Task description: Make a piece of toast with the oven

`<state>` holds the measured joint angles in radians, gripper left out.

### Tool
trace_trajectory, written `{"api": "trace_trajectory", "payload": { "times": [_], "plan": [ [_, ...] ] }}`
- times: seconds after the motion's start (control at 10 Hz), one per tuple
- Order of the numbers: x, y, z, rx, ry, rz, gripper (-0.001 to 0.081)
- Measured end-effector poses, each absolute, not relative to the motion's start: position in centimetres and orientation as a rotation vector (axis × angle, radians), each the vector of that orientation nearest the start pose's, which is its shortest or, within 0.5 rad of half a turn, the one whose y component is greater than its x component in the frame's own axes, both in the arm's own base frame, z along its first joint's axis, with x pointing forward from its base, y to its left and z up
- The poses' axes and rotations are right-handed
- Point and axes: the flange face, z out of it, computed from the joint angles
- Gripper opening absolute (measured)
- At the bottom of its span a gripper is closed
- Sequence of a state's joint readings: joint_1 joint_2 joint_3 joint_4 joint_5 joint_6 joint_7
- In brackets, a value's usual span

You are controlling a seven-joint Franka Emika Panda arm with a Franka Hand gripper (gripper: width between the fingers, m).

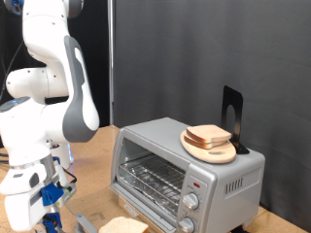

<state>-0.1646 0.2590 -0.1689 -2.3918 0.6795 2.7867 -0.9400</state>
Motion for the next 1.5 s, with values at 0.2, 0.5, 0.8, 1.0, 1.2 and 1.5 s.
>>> {"api": "trace_trajectory", "payload": {
  "times": [0.2,0.5,0.8,1.0,1.2,1.5],
  "plan": [
    [47.10,-19.21,22.28,-3.011,0.005,-0.388,0.0366],
    [47.04,-18.72,22.43,-3.004,-0.008,-0.383,0.0366],
    [46.54,-18.91,22.34,-3.018,-0.012,-0.382,0.0366],
    [46.15,-19.19,22.17,-3.034,-0.015,-0.380,0.0366],
    [46.18,-19.08,22.17,-3.035,-0.015,-0.383,0.0366],
    [46.44,-18.47,22.19,-3.028,-0.024,-0.388,0.0366]
  ]
}}
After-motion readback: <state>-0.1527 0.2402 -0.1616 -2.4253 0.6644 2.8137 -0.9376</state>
